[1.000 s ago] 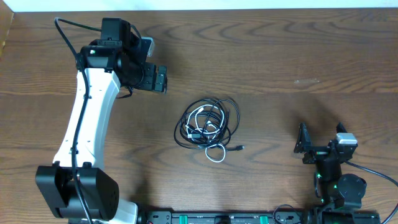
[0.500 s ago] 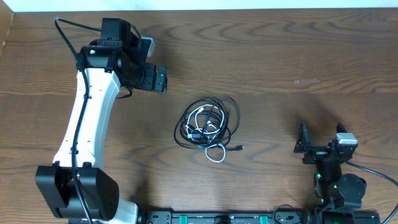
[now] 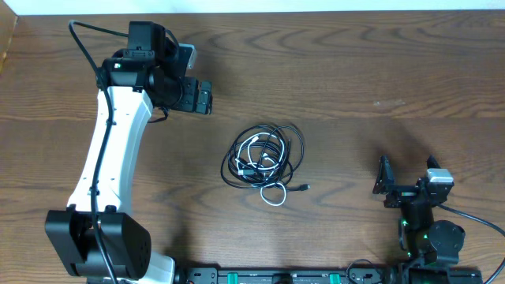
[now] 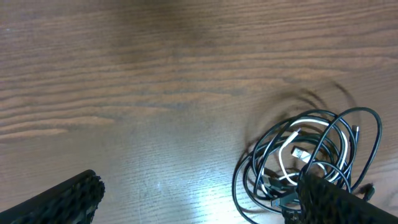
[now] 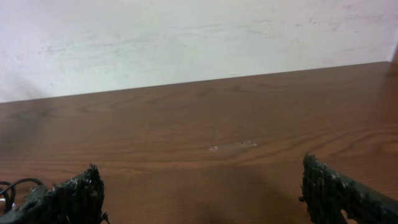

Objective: Untangle cables

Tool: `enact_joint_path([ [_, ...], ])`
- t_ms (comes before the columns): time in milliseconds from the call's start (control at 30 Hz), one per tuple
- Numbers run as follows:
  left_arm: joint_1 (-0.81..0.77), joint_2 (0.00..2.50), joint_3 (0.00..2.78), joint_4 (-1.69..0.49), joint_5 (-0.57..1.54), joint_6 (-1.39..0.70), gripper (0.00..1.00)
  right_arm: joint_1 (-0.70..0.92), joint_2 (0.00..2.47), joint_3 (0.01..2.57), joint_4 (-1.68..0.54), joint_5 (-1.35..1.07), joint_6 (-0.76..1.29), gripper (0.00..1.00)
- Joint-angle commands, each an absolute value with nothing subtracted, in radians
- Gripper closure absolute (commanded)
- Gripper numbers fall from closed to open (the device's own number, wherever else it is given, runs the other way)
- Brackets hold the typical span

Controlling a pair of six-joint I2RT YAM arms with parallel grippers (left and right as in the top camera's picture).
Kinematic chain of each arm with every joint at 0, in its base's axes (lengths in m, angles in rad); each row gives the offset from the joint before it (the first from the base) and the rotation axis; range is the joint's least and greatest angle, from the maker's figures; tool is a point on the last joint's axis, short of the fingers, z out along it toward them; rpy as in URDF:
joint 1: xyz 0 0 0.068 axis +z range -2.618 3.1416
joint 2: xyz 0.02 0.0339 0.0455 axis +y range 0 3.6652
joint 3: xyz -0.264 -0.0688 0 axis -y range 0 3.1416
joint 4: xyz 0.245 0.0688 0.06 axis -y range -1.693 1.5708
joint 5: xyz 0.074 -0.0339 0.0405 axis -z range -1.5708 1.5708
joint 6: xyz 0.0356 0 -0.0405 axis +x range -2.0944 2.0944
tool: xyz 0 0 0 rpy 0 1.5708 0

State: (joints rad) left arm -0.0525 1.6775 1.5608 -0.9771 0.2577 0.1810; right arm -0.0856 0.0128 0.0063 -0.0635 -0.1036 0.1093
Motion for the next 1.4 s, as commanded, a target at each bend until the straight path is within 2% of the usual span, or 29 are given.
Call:
enact_joint_path([
  [0,-0.052,1.698,1.586,-0.969,0.270,0.190,0.00,-0.091,0.007,0.006,-0.068,-0.099,0.096,0.01],
  [333,-0.104,1.731,1.572,-0.979,0.288,0.249,0.00,-0.091,0.009,0.006,-0.068,-0.099,0.096,0.01],
  [800,-0.272,1.732,1.430,-1.009,0.290,0.480,0.01,-0.091,0.009,0.006,-0.068,-0.100,0.096,0.01],
  [1000,-0.326,1.732,1.360,-1.009,0.382,0.578,0.01,-0.091,0.009,0.006,-0.068,-0.099,0.096,0.01],
  [1367,-0.418,1.732,1.328,-1.092,0.417,0.764,0.02,-0.091,0.009,0.006,-0.068,-0.099,0.096,0.01],
])
